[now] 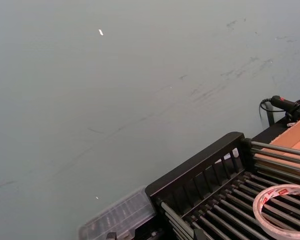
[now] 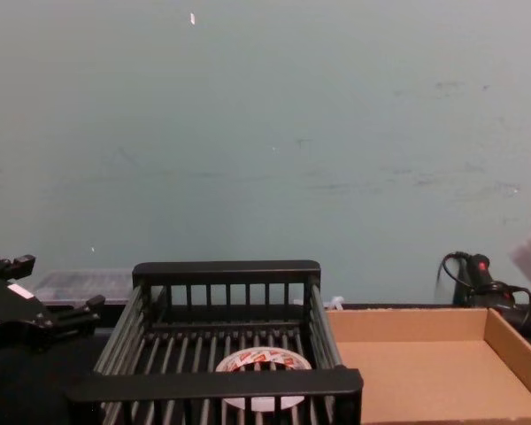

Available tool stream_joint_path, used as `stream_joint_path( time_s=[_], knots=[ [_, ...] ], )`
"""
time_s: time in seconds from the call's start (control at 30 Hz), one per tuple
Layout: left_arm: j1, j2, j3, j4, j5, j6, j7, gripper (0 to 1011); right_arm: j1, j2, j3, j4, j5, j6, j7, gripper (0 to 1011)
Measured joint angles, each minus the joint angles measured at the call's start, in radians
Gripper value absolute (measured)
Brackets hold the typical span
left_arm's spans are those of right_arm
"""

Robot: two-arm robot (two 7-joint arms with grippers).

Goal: Pick up the white tape and place it into the black box , Pick up the silver tape and place it into the brown box.

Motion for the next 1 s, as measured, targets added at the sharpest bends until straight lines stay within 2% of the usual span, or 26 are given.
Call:
stream_joint_path(
  time_s=[0.57, 1.0],
  knots=[
    [0.000, 0.000, 0.000, 0.000, 0.000, 0.000, 0.000, 1001, -0.043, 0.007, 0.050, -0.014, 0.128, -0.150, 0.026, 156],
    [0.000, 0.000, 0.000, 0.000, 0.000, 0.000, 0.000, 1001, -0.062, 0.013, 0.067, -0.017, 0.210, -0.255, 0.049, 156]
  ],
)
